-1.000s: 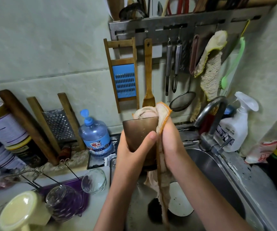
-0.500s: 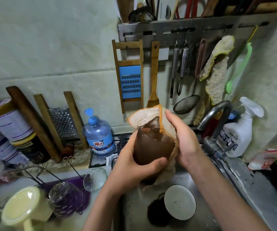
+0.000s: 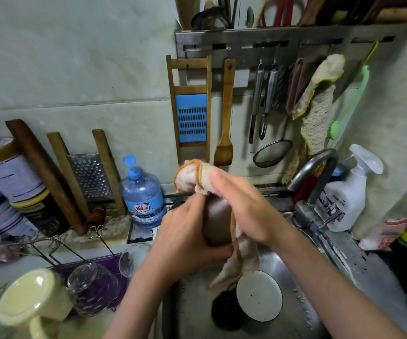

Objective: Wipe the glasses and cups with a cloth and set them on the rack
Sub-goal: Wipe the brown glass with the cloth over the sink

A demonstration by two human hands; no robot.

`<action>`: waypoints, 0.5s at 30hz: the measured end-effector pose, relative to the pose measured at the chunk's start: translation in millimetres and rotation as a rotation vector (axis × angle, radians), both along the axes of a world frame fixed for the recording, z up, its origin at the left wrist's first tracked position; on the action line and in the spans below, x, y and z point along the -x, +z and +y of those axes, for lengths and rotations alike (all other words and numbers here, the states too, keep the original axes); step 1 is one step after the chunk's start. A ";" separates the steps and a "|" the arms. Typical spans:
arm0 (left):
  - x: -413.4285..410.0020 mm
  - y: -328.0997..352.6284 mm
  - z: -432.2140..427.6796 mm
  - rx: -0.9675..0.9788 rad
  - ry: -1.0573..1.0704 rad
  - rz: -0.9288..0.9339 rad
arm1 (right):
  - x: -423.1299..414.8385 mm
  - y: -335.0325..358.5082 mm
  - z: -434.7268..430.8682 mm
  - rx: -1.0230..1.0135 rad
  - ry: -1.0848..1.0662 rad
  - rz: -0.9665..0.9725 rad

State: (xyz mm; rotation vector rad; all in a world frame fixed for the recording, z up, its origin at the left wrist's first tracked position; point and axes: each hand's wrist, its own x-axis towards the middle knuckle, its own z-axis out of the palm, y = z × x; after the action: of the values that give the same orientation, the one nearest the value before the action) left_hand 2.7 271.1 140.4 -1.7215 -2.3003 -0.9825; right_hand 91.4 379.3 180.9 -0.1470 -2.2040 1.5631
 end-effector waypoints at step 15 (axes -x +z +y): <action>10.3 -1.2 -4.7 -0.019 0.086 -0.304 | -12.6 -20.5 -35.1 -0.307 -0.181 0.195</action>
State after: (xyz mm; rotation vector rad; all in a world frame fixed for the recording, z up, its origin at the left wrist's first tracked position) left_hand -7.6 266.4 139.1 -1.5422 -2.5084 -1.3237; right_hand 104.0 344.2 160.3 -0.0934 -2.1762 1.0807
